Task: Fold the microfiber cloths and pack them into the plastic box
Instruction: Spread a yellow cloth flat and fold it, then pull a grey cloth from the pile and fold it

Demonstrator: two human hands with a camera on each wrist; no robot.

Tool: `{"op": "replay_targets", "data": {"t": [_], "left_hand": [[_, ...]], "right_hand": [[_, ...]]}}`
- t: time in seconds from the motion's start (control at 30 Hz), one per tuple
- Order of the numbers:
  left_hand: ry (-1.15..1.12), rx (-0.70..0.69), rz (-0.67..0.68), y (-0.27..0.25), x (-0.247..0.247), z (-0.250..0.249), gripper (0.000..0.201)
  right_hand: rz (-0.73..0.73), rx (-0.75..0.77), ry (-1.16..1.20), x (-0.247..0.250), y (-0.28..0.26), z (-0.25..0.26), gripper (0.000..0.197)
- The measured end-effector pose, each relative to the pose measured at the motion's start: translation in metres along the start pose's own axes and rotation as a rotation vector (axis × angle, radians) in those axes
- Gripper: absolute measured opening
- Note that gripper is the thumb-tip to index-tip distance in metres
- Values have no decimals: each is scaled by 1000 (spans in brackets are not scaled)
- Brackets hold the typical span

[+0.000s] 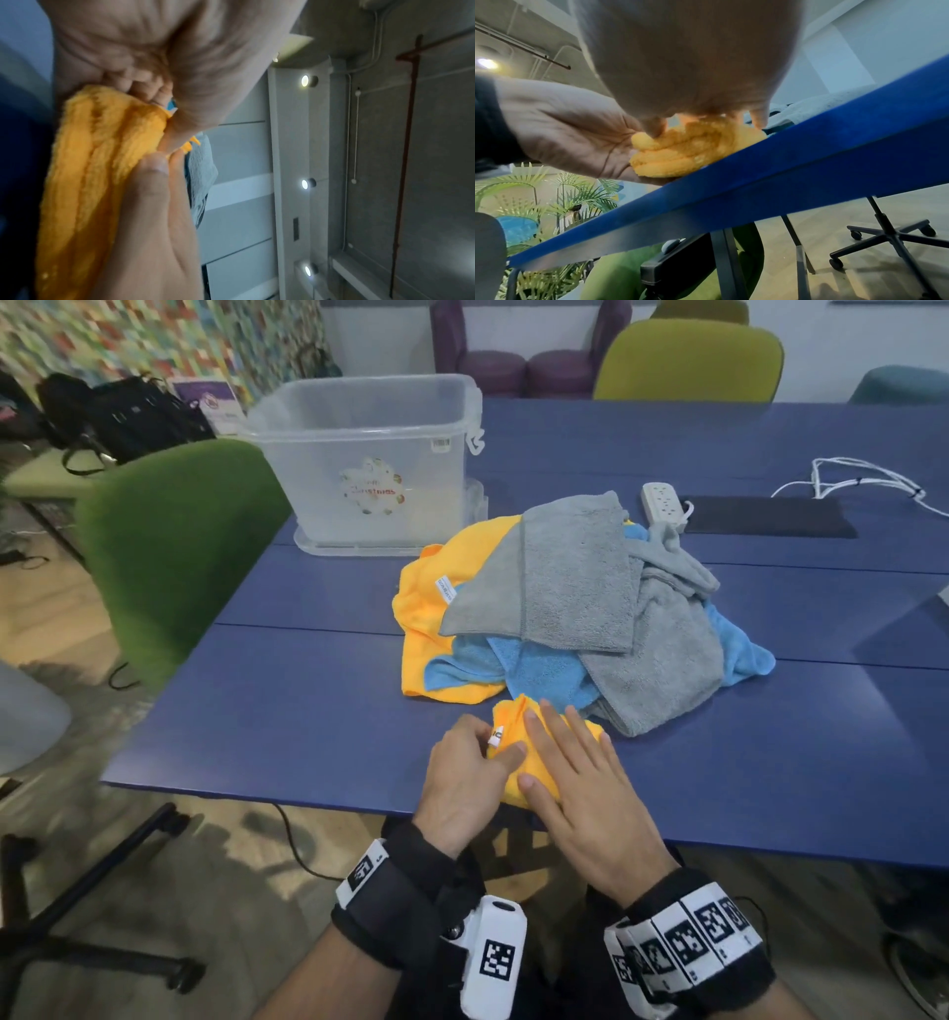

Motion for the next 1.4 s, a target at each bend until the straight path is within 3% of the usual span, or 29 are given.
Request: {"op": "replay_targets", "data": {"t": [0.07,0.2,0.33,0.4,0.5,0.63,0.83,1.0,1.4], "left_hand": [[-84,-49,-42,-3,18,1,25],[-29,-249,-237,-23,81,-6,29],[207,-408,-477,-38,156,-1,48],[434,-420,-503,-30,178,18,56],[673,-361,-323,-19,184,50,62],[772,-189,-47,-27,171,83,58],[835,-183,-65,-25,157,95,62],[1067,-109,-29,-16,172,112,65],[1010,-118,5,1,241,138,68]], "right_hand": [[-31,33,73,3,2,5,65],[-53,79,131,5,6,12,71],[6,83,90,-5,16,17,72],[52,97,50,-14,23,23,72],[108,132,36,-26,33,38,73],[164,194,53,-31,54,72,69],[211,243,-10,-42,110,134,64],[247,222,-93,-60,144,161,61],[286,187,-134,-81,198,207,66]]}}
Point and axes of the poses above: each hand's wrist, its own y-axis towards the middle knuckle, its own x-axis out of the back of the hand, z = x × y, the point moved 5 cm from there along y, towards the middle knuckle, and after that the axes turned 15 degrees about z, right-handed, at the moved point
